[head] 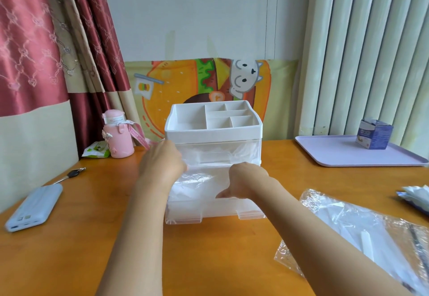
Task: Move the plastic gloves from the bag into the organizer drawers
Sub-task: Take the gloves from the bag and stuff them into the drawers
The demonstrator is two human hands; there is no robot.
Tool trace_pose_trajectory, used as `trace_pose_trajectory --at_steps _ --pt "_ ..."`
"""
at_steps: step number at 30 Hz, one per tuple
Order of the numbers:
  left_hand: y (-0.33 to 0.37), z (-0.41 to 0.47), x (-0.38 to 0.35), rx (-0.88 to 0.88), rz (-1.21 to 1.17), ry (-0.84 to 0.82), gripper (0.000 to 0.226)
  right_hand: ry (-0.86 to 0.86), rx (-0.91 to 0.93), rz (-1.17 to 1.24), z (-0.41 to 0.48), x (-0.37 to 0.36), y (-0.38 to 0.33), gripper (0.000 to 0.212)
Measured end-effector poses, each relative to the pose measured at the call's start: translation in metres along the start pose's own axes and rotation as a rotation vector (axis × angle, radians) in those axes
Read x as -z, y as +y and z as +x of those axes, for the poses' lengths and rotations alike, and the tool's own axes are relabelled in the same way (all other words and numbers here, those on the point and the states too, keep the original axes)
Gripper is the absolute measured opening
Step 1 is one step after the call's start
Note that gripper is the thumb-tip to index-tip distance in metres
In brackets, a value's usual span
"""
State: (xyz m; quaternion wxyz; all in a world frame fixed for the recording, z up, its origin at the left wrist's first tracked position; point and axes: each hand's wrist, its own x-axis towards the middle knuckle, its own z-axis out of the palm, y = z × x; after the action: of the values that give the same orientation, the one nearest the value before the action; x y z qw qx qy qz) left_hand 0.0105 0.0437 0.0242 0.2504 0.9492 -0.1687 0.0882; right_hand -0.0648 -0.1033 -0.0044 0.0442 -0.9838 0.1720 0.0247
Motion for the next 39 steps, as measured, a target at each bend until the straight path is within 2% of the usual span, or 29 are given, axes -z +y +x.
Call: trace_pose_trajectory --at_steps 2,4,6,9,12,15,18,20,21,23,25,28,31,34,37,39 --pt "0.012 -0.008 0.001 -0.117 -0.094 -0.077 0.011 -0.028 -0.004 0.006 0.001 0.001 -0.001 0.052" --pt "0.022 -0.013 -0.008 -0.211 -0.122 -0.205 0.007 -0.061 -0.021 0.001 0.003 0.002 -0.002 0.051" --pt "0.025 -0.012 -0.022 -0.254 -0.081 -0.299 0.017 -0.097 -0.033 -0.006 0.004 0.002 -0.002 0.049" --pt "0.020 -0.008 -0.038 -0.241 0.039 -0.427 0.046 -0.141 -0.032 0.012 0.008 0.001 0.000 0.040" --pt "0.011 -0.003 -0.044 -0.218 0.168 -0.508 0.048 -0.128 -0.036 0.058 0.009 0.000 0.002 0.030" --pt "0.007 0.000 -0.046 -0.215 0.189 -0.552 0.049 -0.062 -0.031 0.072 0.009 -0.003 0.003 0.017" --pt "0.008 0.001 -0.048 -0.221 0.163 -0.582 0.052 0.015 -0.064 0.146 -0.001 -0.002 0.006 0.030" --pt "0.008 0.001 -0.048 -0.220 0.178 -0.612 0.050 0.096 -0.043 0.161 -0.013 0.004 0.008 0.014" --pt "0.008 0.002 -0.049 -0.223 0.187 -0.625 0.049 0.162 -0.020 0.165 -0.020 0.007 0.008 0.013" --pt "0.007 0.005 -0.051 -0.235 0.192 -0.638 0.047 0.253 0.084 0.221 -0.029 0.013 0.004 0.033" --pt "0.008 0.004 -0.052 -0.244 0.193 -0.643 0.042 0.151 0.221 0.304 -0.035 0.017 -0.005 0.052" --pt "0.007 0.004 -0.053 -0.254 0.182 -0.620 0.035 -0.040 0.314 0.229 -0.026 0.013 -0.013 0.061" --pt "0.006 0.004 -0.053 -0.222 0.148 -0.610 0.042 -0.069 0.239 0.216 -0.011 0.001 -0.005 0.064" --pt "0.004 0.006 -0.054 -0.188 0.155 -0.595 0.057 -0.100 0.179 0.205 0.000 -0.006 0.005 0.057" --pt "0.005 0.005 -0.054 -0.196 0.192 -0.555 0.052 -0.149 0.103 0.158 0.011 -0.006 0.010 0.065" --pt "0.006 0.003 -0.052 -0.194 0.212 -0.533 0.051 -0.183 0.085 0.131 0.018 -0.007 0.011 0.062"
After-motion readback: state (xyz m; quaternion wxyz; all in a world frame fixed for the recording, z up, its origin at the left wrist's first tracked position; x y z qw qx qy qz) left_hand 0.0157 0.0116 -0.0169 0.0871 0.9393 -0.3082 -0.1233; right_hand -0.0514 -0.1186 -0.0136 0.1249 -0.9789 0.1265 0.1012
